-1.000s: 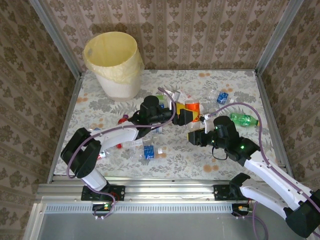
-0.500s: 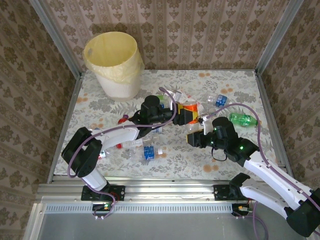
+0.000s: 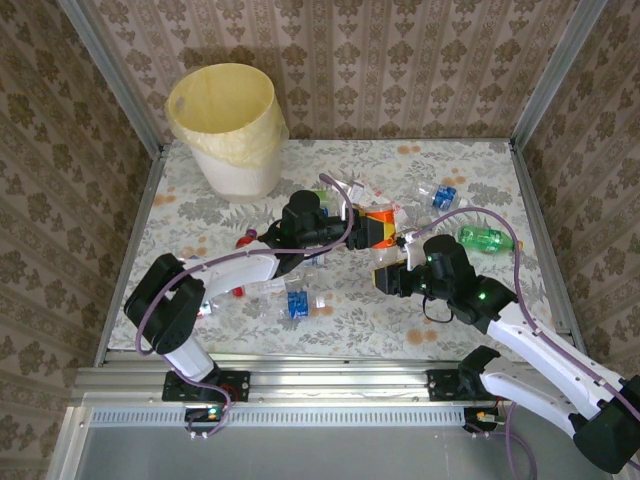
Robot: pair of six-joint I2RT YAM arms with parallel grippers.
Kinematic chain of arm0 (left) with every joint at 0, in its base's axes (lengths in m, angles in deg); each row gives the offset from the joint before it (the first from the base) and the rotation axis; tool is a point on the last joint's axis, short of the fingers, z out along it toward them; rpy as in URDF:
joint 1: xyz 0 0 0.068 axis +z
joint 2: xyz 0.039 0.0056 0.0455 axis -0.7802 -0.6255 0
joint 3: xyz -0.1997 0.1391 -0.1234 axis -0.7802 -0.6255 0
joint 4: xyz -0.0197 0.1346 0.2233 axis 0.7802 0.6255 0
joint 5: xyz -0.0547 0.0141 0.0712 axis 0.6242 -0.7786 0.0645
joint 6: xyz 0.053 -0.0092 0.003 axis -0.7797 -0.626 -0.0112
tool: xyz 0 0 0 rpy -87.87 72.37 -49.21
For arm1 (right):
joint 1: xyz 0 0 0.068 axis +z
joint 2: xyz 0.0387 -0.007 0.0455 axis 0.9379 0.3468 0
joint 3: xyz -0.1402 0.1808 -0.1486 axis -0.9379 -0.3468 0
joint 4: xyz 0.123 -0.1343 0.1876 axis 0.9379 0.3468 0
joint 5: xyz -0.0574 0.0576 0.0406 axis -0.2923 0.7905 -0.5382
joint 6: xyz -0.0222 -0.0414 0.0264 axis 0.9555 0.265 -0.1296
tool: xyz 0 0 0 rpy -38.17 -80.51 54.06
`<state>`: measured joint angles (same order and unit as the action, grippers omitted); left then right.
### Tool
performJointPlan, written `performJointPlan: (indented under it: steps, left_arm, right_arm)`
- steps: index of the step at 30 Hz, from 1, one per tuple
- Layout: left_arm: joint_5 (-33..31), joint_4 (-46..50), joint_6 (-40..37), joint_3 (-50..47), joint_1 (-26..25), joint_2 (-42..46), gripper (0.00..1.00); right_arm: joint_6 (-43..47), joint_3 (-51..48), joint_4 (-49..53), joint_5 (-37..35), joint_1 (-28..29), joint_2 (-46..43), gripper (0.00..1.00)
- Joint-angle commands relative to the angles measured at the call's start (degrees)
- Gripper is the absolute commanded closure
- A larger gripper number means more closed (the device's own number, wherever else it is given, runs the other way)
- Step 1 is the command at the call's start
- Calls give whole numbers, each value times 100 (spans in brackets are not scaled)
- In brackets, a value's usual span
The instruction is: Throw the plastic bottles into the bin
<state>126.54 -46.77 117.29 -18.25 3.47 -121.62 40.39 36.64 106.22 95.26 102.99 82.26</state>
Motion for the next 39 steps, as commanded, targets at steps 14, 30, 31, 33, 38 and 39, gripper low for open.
performJointPlan:
  steps: [14,30,31,33,38,39]
  left_arm:
    - [-694,885,-835,-189,342,869,44]
    - [-1929,2760,-2328,-165,766,2600,44]
    - [-1996,2829,-2398,-177,802,2720,44]
    - [-2144,2938,-2530,-182,884,2938,44]
    - [-2258,3177,-2730,-163,1271,3406,44]
    - [-2260,3220,-2761,-141,1350,3484,44]
  right_arm:
    - [236,-144,20,-235,87,-582,0]
    - [273,-291,13,-235,91,-812,0]
    - [269,-287,25,-259,84,-815,0]
    - [273,-283,26,-277,85,-815,0]
    - [281,-256,72,-277,89,-834,0]
    - [290,-252,87,-277,88,-828,0]
